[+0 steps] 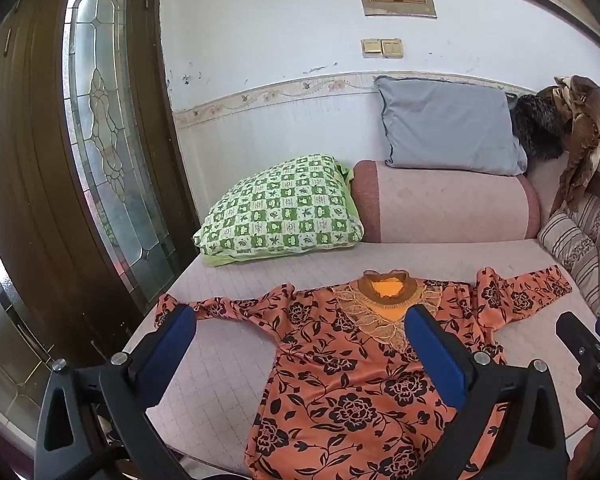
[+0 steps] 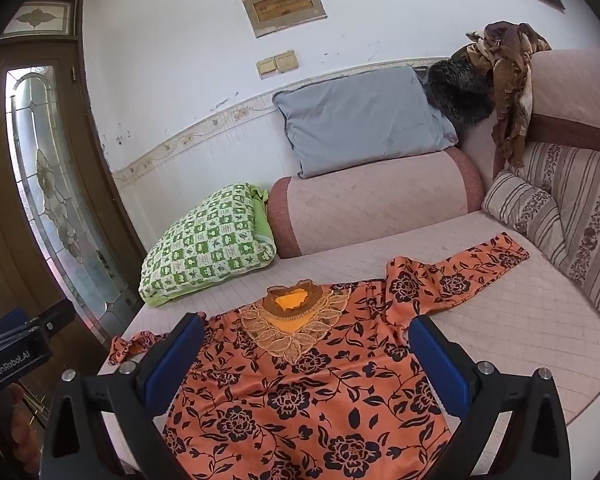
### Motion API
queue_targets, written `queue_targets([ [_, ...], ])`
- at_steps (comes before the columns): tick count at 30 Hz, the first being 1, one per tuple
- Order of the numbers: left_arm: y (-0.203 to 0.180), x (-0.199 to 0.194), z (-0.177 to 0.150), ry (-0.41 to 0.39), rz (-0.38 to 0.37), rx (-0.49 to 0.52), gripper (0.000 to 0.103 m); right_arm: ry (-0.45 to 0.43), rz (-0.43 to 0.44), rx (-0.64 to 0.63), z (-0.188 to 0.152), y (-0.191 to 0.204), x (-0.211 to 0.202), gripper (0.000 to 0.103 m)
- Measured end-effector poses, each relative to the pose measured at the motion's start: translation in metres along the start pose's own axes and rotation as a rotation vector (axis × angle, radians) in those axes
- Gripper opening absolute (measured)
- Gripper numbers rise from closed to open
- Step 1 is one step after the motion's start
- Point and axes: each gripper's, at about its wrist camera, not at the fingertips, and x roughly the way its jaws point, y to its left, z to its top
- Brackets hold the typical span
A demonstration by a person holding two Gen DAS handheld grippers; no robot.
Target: Fold small clothes
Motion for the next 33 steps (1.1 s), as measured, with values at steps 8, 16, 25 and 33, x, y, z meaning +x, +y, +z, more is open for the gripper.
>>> queue_targets([
  [8, -0.002, 0.003, 0.000, 0.017, 0.000, 0.014, 0.103, 0.025, -0.021, 0.003, -0.005, -0.011, 0.001, 0.103],
  [16, -0.007, 0.007, -0.003, 0.036, -0.006, 0.029, 0.103, 0.060, -0.027, -0.001, -0.009, -0.012, 0.009, 0.103],
  [25, -0.010, 0.009, -0.003, 0.046, -0.015, 0.040, 0.103, 0.080, -0.030, 0.001, -0.012, -0.014, 0.014, 0.103],
  [33, -0.012, 0.010, -0.003, 0.047, -0.015, 0.042, 0.103, 0.086, -0.031, 0.006, -0.012, -0.015, 0.015, 0.103],
])
